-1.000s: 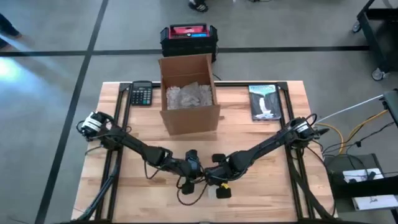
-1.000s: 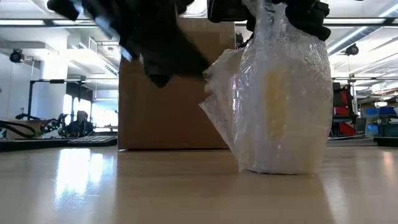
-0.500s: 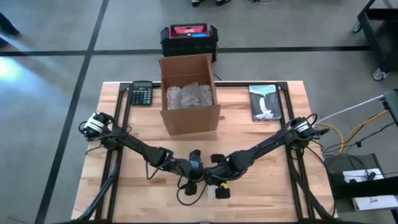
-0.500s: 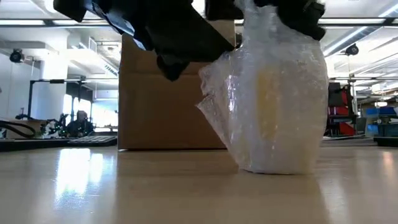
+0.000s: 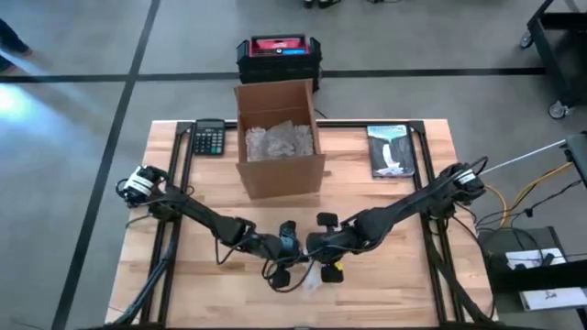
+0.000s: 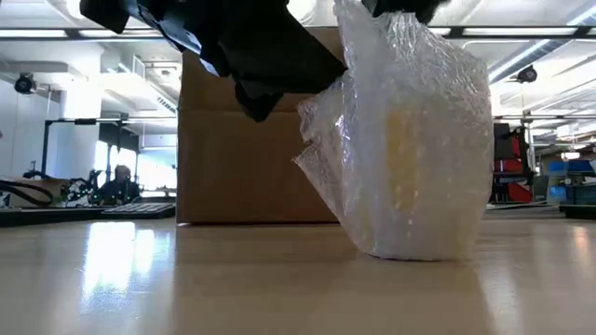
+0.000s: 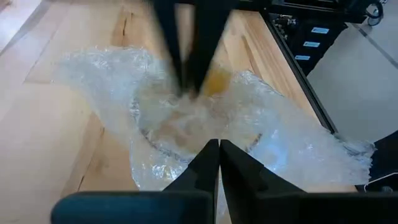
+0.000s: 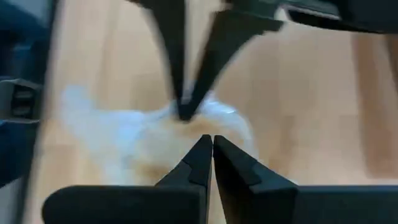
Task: Wrap mug
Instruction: Wrap the yellow mug with the transparent bubble wrap
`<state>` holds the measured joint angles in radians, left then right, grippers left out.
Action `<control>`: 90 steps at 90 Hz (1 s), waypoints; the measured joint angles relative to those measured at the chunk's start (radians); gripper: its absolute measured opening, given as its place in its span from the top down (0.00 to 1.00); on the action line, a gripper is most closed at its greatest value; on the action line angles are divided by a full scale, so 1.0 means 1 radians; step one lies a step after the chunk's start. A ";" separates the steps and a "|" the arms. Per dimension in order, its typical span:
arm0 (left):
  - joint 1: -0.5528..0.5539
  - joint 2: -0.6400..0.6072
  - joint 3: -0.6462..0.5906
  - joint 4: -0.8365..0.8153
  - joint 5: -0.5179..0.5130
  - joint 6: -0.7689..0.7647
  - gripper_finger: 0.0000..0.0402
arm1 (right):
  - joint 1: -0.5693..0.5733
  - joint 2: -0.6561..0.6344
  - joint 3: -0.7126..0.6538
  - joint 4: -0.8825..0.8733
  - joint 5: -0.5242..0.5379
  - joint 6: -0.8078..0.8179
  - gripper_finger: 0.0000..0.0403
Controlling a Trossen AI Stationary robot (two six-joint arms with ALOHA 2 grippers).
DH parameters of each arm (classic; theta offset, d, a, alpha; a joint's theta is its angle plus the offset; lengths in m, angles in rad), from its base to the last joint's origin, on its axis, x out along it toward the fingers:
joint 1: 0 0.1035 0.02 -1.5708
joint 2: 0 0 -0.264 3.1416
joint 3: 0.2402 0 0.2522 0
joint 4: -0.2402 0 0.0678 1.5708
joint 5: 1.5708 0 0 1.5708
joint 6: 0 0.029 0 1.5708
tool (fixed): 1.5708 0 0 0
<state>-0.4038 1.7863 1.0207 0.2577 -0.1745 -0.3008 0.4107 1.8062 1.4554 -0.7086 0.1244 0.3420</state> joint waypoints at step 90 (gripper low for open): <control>0.000 0.000 -0.002 0.004 0.000 0.001 1.00 | 0.011 -0.008 0.029 -0.019 -0.101 -0.003 0.99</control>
<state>-0.4038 1.7859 1.0188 0.2619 -0.1745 -0.3000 0.4213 1.7978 1.4845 -0.7279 0.0233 0.3393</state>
